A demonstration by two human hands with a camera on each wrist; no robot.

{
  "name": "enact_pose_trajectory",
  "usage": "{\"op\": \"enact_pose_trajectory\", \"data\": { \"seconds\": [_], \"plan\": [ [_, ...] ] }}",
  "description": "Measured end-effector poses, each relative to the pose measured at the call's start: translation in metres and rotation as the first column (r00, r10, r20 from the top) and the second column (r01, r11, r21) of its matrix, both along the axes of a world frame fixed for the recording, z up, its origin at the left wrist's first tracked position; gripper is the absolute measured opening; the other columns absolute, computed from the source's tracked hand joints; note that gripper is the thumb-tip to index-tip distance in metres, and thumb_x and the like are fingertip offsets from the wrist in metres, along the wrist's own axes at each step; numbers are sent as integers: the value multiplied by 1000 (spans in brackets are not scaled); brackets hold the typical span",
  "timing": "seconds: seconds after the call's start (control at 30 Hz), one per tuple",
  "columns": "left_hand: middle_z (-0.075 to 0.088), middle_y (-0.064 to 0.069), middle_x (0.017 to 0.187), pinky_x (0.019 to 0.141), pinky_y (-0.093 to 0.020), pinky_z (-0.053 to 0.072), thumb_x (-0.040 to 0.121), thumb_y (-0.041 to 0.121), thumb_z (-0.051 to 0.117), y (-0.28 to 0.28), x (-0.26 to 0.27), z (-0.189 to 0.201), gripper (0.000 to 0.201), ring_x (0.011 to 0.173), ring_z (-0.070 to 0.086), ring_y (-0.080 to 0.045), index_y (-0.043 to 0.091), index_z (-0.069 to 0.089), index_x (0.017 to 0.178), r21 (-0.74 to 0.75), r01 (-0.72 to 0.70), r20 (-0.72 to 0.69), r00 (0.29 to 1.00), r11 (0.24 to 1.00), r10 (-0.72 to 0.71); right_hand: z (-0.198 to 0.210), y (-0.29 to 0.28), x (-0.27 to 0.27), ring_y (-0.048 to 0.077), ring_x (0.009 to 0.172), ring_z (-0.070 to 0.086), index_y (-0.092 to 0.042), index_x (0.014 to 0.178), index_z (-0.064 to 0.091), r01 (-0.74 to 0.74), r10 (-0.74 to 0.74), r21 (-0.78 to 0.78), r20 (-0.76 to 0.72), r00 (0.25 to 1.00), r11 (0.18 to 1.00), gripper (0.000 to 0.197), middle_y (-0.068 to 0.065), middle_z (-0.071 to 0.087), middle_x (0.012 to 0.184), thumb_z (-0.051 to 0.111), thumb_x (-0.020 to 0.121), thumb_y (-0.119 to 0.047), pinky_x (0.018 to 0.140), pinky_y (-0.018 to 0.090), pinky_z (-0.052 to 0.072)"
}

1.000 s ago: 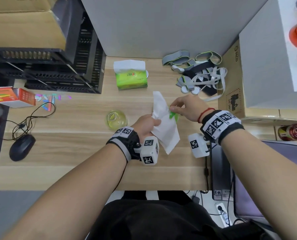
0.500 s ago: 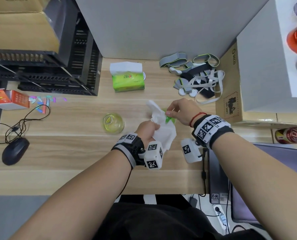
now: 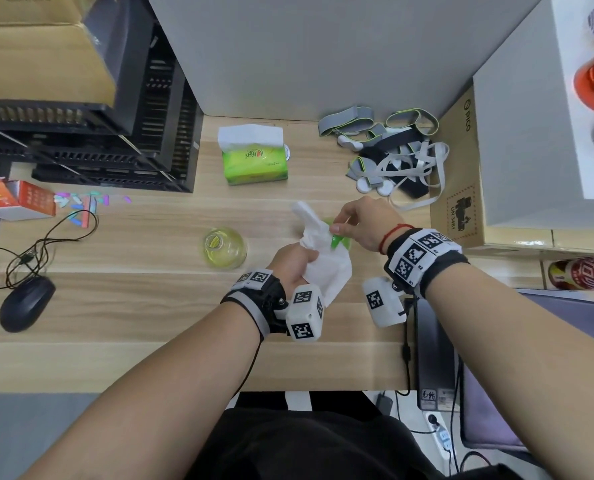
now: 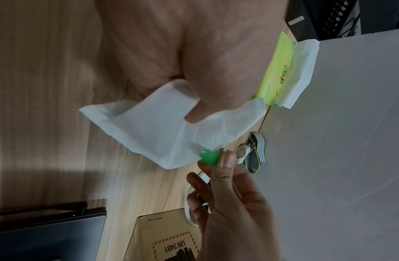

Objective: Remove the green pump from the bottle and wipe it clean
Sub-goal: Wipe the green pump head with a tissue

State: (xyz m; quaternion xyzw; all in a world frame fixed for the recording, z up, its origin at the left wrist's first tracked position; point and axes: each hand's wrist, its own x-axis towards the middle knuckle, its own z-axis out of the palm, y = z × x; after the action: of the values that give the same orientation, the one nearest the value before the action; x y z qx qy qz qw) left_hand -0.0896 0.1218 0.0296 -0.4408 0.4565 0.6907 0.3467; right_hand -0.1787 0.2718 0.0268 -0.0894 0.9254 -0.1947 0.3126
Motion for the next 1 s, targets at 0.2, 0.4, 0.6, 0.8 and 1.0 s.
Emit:
{"op": "enact_pose_trajectory", "data": {
  "seconds": [0.2, 0.4, 0.6, 0.8, 1.0],
  "plan": [
    [69, -16, 110, 90, -41, 49, 95, 8, 46, -1, 2, -7, 30, 100, 66, -33, 6, 56, 123, 10, 13, -12, 1000, 1000, -13, 4, 5, -4, 17, 76, 62, -24, 96, 73, -43, 47, -41, 96, 994, 998, 29, -8, 60, 72, 63, 87, -49, 70, 27, 46],
    [67, -12, 96, 67, -35, 49, 98, 5, 45, -2, -1, -13, 23, 84, 65, -26, 3, 54, 119, 9, 47, -42, 998, 999, -47, 0, 4, -4, 18, 76, 61, -24, 93, 73, -33, 35, -28, 74, 997, 999, 27, -9, 60, 70, 65, 85, -49, 71, 30, 48],
    [69, -17, 108, 89, -44, 51, 95, 5, 46, 0, -1, -15, 31, 97, 66, -33, 2, 54, 125, 13, 23, -22, 1000, 1000, -22, -3, 3, -2, 20, 80, 62, -24, 92, 72, -16, 17, -7, 39, 999, 1000, 27, -1, 66, 86, 67, 83, -49, 70, 30, 47],
    [70, -18, 112, 92, -49, 52, 94, 7, 47, 0, -2, -14, 33, 102, 67, -36, 4, 55, 126, 14, 21, -28, 999, 1000, -20, 0, 5, -3, 18, 80, 63, -27, 93, 72, -35, 36, -18, 85, 996, 999, 29, -4, 65, 80, 63, 84, -53, 73, 31, 50],
    [69, -19, 113, 93, -47, 52, 95, 5, 46, -1, -2, -19, 31, 103, 67, -35, 3, 55, 125, 32, 12, -30, 999, 999, -11, 3, 8, -4, 19, 80, 65, -25, 97, 74, -51, 58, -59, 120, 991, 997, 32, -2, 66, 81, 61, 86, -52, 76, 31, 52]
  ]
}}
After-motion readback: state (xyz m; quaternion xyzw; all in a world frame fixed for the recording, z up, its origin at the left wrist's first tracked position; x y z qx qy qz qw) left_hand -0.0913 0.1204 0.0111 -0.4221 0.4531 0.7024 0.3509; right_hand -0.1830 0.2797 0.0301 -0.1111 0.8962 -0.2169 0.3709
